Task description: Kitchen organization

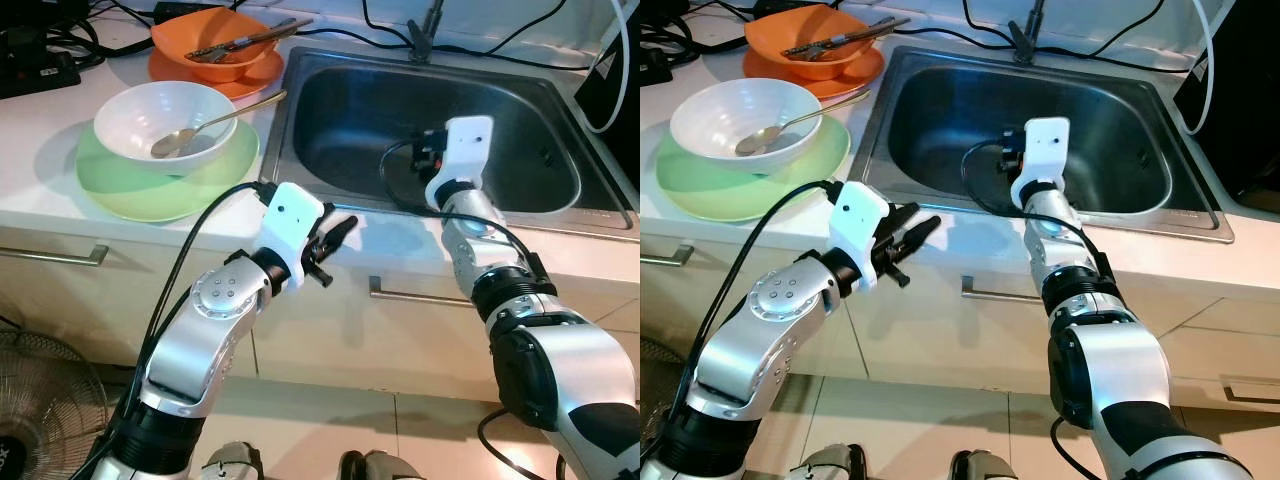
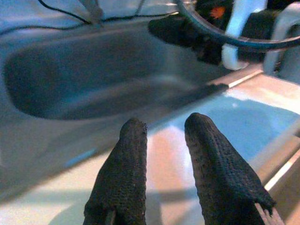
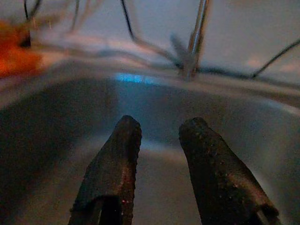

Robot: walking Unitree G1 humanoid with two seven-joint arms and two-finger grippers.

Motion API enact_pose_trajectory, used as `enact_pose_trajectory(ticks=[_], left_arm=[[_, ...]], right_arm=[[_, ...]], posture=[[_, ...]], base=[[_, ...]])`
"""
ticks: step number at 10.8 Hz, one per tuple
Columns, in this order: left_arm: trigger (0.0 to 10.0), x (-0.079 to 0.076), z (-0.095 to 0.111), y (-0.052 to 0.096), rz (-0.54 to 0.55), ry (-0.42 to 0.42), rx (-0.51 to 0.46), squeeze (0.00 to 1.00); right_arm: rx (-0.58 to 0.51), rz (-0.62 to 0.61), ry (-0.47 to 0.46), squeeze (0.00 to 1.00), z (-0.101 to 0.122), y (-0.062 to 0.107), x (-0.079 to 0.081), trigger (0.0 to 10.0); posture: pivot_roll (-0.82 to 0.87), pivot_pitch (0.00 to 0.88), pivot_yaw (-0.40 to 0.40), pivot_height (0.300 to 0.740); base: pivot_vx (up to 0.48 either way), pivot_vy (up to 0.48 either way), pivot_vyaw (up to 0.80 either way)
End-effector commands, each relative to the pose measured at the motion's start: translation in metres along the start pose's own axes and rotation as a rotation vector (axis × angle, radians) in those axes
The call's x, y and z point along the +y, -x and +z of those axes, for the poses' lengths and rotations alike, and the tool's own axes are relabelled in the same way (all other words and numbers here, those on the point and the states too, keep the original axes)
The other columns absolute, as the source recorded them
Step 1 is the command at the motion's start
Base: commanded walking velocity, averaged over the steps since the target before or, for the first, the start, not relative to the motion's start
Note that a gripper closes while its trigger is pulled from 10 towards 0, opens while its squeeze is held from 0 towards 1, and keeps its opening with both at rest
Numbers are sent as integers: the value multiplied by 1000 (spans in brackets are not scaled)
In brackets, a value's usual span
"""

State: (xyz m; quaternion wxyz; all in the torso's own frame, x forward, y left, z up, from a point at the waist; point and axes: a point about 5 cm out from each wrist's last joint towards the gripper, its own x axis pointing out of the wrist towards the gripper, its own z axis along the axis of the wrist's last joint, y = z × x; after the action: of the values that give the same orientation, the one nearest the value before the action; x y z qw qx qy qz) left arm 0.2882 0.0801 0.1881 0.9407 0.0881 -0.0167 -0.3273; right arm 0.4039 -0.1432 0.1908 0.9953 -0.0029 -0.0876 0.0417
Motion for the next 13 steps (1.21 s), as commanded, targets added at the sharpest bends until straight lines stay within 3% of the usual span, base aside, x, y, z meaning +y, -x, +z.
enact_pose_trajectory(ticks=[1, 4, 5, 7, 9, 10, 11, 12, 13], left_arm=[[10000, 1, 6, -4, 26, -39, -36, 0], [10000, 13, 16, -9, 137, -124, -106, 0], [10000, 19, 21, -9, 198, -180, -143, 0], [10000, 25, 27, -9, 247, -271, -177, 0], [10000, 34, 36, -12, 314, -449, -179, 0], [10000, 42, 38, -16, 351, -566, -147, 0], [10000, 45, 38, -17, 366, -583, -140, 0], [10000, 65, 40, -23, 463, -678, -71, 0], [10000, 76, 37, -29, 497, -727, -16, 0]], right_arm=[[-106, -26, -23, 0, 21, -4, -9, 10000], [-268, 3, -56, 0, 45, 8, -6, 10000], [-311, 22, -79, 0, 48, 27, -2, 10000], [-296, 56, -117, 0, 41, 51, 6, 10000], [-197, 81, -170, 0, 14, 76, 20, 10000], [-163, 102, -201, 0, 11, 83, 30, 10000], [-158, 107, -209, 0, 11, 84, 32, 10000], [-143, 137, -229, 0, 14, 85, 40, 10000], [-139, 145, -237, 0, 14, 86, 43, 10000]], posture=[[9, 91, -93, 740], [-11, 85, -92, 740], [-27, 81, -91, 740], [-36, 81, -90, 740], [-35, 75, -86, 740], [-33, 65, -81, 740], [-30, 60, -79, 740], [-29, 56, -78, 740], [-25, 44, -80, 740]], base=[[0, 0, 0], [0, 0, 0], [0, 0, 0], [0, 0, 0], [0, 0, 0], [0, 0, 0], [0, 0, 0], [0, 0, 0], [0, 0, 0]])
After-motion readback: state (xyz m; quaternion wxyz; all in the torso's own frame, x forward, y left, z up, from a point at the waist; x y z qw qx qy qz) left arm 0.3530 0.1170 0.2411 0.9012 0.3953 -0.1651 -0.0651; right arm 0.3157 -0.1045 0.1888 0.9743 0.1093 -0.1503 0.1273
